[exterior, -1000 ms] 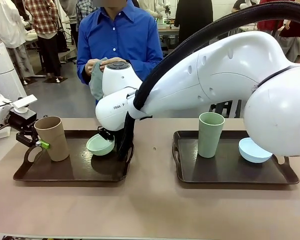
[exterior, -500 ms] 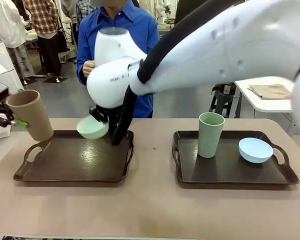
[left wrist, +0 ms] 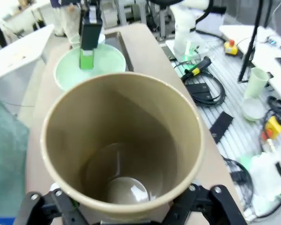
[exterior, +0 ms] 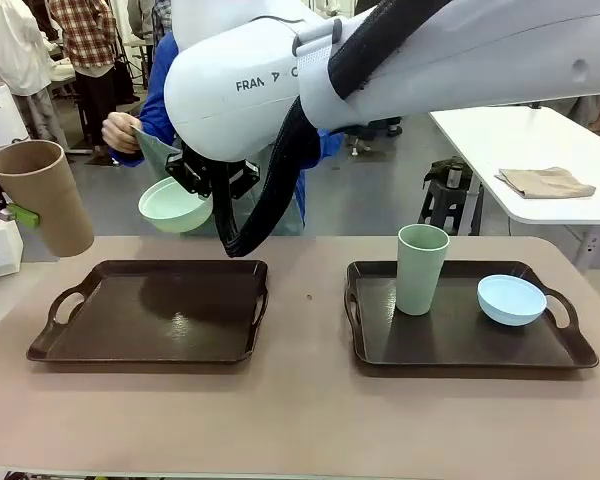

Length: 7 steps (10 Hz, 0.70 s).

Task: Set up a tray with a mat and arrange the tableware.
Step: Pick up the Picnic Bowl and Reusable plastic cup from the Handle tray in front of the human's position and hold them in the air, then place the Picnic Bowl and Reusable plastic cup back onto the Handle tray in front of the human's position.

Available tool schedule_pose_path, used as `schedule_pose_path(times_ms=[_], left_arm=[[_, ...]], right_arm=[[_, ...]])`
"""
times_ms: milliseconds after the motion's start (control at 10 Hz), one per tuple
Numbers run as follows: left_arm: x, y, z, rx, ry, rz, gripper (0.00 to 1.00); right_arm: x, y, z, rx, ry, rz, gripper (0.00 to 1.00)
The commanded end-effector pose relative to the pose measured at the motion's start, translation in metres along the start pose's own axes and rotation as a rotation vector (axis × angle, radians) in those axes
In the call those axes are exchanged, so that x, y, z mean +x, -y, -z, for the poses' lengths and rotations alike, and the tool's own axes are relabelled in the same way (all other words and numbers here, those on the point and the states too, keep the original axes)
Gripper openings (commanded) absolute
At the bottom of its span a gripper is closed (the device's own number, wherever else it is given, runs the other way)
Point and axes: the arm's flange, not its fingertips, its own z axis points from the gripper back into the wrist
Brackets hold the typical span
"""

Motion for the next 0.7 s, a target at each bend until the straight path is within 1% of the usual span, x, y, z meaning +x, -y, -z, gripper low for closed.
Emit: schedule_pose_path(times_ms=[0, 600], left_arm=[[-0.0001, 0.0034, -0.0048, 0.005, 0.004, 0.029, 0.0], [-0.0001, 0.0034, -0.0048, 0.005, 0.004, 0.029, 0.0]], right_arm=[[0.0018, -0.0054, 0.0026, 0.006, 0.002, -0.011, 0.0], [0.0018, -0.0054, 0.0026, 0.006, 0.002, -0.011, 0.0]])
